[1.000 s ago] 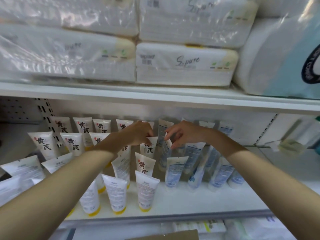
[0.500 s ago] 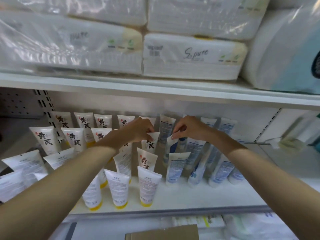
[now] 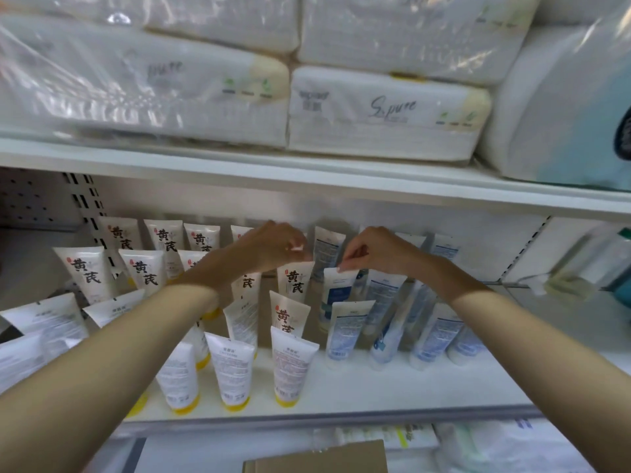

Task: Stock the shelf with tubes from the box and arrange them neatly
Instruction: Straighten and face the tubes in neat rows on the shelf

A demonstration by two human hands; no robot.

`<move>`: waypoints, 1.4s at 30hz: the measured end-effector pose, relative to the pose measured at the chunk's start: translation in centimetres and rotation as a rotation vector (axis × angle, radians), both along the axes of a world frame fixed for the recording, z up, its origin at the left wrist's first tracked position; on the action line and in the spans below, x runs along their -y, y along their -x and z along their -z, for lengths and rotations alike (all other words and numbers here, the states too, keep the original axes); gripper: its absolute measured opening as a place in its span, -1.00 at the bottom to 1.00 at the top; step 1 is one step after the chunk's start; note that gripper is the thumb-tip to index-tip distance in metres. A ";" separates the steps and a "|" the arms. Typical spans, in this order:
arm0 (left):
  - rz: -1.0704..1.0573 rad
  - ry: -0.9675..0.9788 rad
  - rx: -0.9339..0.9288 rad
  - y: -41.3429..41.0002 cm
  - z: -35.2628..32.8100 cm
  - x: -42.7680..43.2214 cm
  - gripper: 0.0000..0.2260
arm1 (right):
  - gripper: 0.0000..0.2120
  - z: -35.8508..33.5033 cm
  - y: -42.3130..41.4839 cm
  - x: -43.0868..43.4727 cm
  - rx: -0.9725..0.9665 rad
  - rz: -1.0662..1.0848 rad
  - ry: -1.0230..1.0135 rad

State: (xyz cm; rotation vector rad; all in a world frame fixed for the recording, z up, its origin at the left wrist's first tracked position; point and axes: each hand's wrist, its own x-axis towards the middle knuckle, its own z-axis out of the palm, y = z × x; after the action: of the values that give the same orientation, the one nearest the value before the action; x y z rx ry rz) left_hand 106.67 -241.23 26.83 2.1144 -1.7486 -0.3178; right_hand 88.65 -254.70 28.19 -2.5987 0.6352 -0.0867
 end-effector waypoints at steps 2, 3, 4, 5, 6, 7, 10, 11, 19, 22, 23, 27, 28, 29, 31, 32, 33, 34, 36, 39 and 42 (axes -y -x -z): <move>-0.057 0.087 -0.033 -0.5 -0.9 -0.1 -0.58 | -0.85 -1.0 -0.2 0.8 0.093 0.055 -0.013; -0.064 0.095 -0.012 -0.8 -1.2 -0.1 -0.53 | -0.84 -1.4 -0.4 1.2 0.141 0.090 -0.031; -0.059 0.068 0.034 -1.0 -1.3 0.0 -0.47 | -0.85 -1.6 -0.6 1.8 0.174 0.128 -0.056; -0.043 0.016 0.106 -1.2 -1.3 0.1 -0.41 | -0.85 -1.8 -0.9 2.2 0.182 0.157 -0.079; -0.024 -0.043 0.193 -1.4 -1.1 0.3 -0.37 | -0.85 -1.8 -1.3 2.6 0.169 0.180 -0.100; -0.007 -0.097 0.270 -1.5 -0.7 0.5 -0.34 | -0.83 -1.6 -1.7 3.0 0.151 0.188 -0.124; 0.009 -0.199 0.329 -1.8 0.6 1.0 -0.31 | -0.78 -1.0 -3.3 3.8 0.105 0.185 -0.172; 0.009 -0.216 0.318 -1.8 0.9 1.1 -0.31 | -0.79 -0.8 -3.8 4.0 0.095 0.183 -0.158; 0.008 -0.245 0.298 -1.6 1.8 1.1 -0.34 | -0.82 1.0 -6.4 4.8 0.029 0.139 -0.070; 0.017 -0.225 0.279 -1.7 1.9 1.0 -0.35 | -0.84 1.2 -6.6 5.1 0.006 0.157 -0.104; 0.019 -0.223 0.272 -1.7 1.9 0.9 -0.35 | -0.87 1.2 -6.6 5.2 0.006 0.172 -0.116; 0.027 -0.201 0.268 -1.9 2.0 0.7 -0.36 | -0.85 1.3 -6.5 5.5 0.048 0.181 -0.139; 0.027 -0.195 0.266 -2.0 2.1 0.7 -0.37 | -0.84 1.5 -6.4 5.7 0.056 0.178 -0.147; 0.026 -0.191 0.264 -2.1 2.3 0.8 -0.37 | -0.84 1.5 -6.4 5.7 0.065 0.171 -0.153; 0.030 -0.179 0.269 -2.4 2.7 0.8 -0.36 | -0.83 1.6 -6.2 5.6 0.104 0.158 -0.154; 0.036 -0.172 0.278 -2.5 2.9 0.9 -0.36 | -0.82 1.6 -6.1 5.6 0.129 0.150 -0.158; 0.039 -0.165 0.285 -2.5 3.1 0.9 -0.36 | -0.80 1.6 -6.1 5.5 0.145 0.137 -0.162; 0.039 -0.159 0.288 -2.5 3.2 0.9 -0.36 | -0.79 1.6 -6.1 5.5 0.147 0.118 -0.160; 0.036 -0.150 0.283 -2.6 3.3 0.9 -0.35 | -0.81 1.5 -6.1 5.5 0.115 0.090 -0.150; 0.032 -0.142 0.271 -2.7 3.4 0.9 -0.35 | -0.90 1.2 -5.8 5.9 0.072 0.095 -0.191; 0.022 -0.130 0.269 -2.7 3.6 0.9 -0.36 | -0.84 0.9 -5.5 6.1 0.029 0.083 -0.254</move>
State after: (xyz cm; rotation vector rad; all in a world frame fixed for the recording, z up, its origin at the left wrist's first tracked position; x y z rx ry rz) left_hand 109.38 -242.15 23.24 2.3218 -1.9486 -0.1625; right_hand 94.10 -260.76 27.32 -2.3238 0.6955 -0.0658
